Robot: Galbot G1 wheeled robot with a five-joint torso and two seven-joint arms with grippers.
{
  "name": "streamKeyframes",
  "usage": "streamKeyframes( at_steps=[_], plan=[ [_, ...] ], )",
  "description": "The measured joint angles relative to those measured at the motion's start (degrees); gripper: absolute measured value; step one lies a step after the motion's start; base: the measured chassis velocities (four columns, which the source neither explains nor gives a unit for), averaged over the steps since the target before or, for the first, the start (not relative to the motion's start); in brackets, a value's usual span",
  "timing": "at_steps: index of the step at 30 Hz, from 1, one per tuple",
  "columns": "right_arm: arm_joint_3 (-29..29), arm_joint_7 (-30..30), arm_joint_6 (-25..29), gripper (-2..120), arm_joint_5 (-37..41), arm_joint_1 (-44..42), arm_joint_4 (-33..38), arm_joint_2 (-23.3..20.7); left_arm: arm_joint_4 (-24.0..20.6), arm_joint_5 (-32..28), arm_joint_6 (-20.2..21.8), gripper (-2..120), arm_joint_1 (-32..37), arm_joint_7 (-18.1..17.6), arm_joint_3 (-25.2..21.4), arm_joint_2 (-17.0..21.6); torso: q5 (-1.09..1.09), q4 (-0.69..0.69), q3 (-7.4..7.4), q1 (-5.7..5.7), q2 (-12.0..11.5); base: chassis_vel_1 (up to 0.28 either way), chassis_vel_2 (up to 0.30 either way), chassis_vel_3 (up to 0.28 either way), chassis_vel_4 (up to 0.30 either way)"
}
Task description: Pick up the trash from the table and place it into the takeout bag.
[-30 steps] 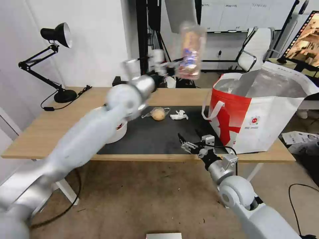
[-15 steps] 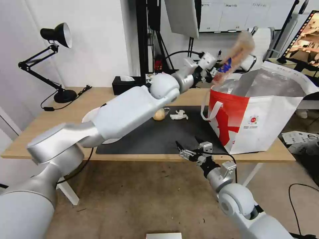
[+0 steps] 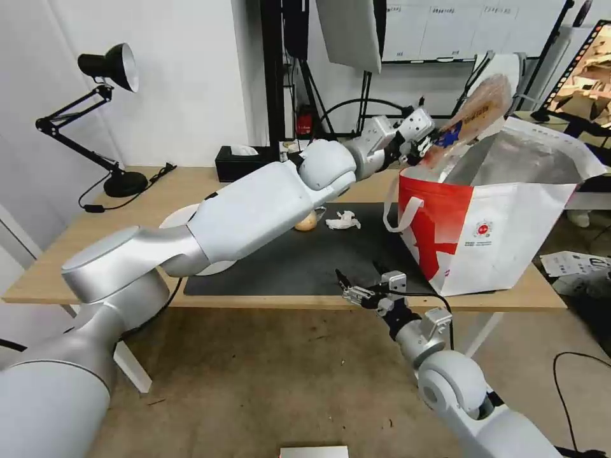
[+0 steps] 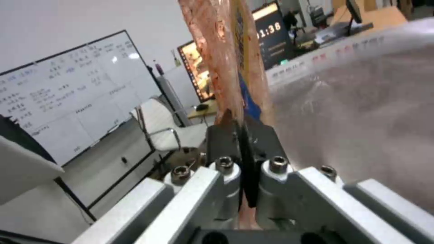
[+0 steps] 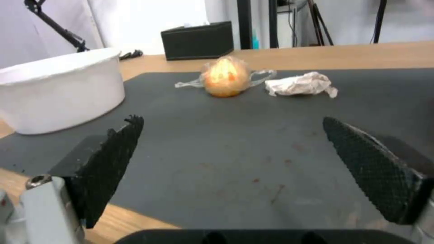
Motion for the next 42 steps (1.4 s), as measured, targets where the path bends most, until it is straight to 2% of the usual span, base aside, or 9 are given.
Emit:
streamKeyframes(
  at_steps=[7,10,15,22,28,31,34,36,42],
  plan=[
    [0.04,-0.13,0.00,100,-0.32,-0.35,-0.02,0.05,0.05,0.22,0.28,0,-0.10,-0.17,0.71,-0.93,0.00,0.00,0.00,0.00,0.01,0.000,0.000,0.000,0.000],
    [0.07,-0.15,0.00,100,-0.49,-0.38,-0.02,0.05,0.36,4.20,-1.11,1,-0.03,0.08,2.80,-0.87,0.01,0.00,0.00,0.00,0.01,0.000,0.000,0.000,0.000],
    [0.84,-0.53,0.00,100,-1.31,-1.59,0.11,0.06,0.60,7.67,-3.38,23,0.34,0.39,3.91,-1.71,0.00,0.00,0.00,-0.01,0.01,0.000,0.000,0.000,0.000],
    [0.97,-0.72,0.00,100,-2.00,-2.21,0.21,0.45,0.12,5.09,-3.24,46,-0.07,2.26,3.53,-1.49,0.00,0.01,0.00,0.00,0.01,0.000,0.000,0.000,0.000],
    [3.81,-0.74,-0.06,100,-2.40,-5.36,2.58,1.24,-3.66,3.18,-1.56,69,1.26,2.09,2.35,0.23,0.00,-0.01,0.00,0.00,0.01,0.000,0.000,0.000,0.000],
    [5.75,-0.75,-0.08,100,-2.38,-7.21,3.94,1.56,-7.43,3.16,-1.06,79,2.61,0.37,1.29,3.08,0.00,-0.03,-0.01,-0.01,0.01,0.000,0.000,0.000,0.000],
    [7.12,-0.41,0.15,100,-1.45,-9.25,5.32,1.30,-15.17,3.72,-0.88,92,6.98,-5.43,-1.74,9.98,-0.01,0.01,0.00,-0.01,0.01,0.000,0.000,0.000,0.000],
    [7.71,-0.29,0.48,100,-0.97,-9.95,6.11,1.24,-17.30,4.06,-0.88,97,8.99,-6.41,-3.05,12.31,-0.02,0.02,0.00,-0.01,0.01,0.000,0.000,0.000,0.000],
    [12.01,0.13,2.86,100,0.34,-14.61,11.59,0.83,-28.32,5.32,-0.87,100,22.36,-9.77,-11.41,26.01,-0.05,0.01,0.00,-0.01,0.01,0.000,0.000,0.000,0.000]
  ],
)
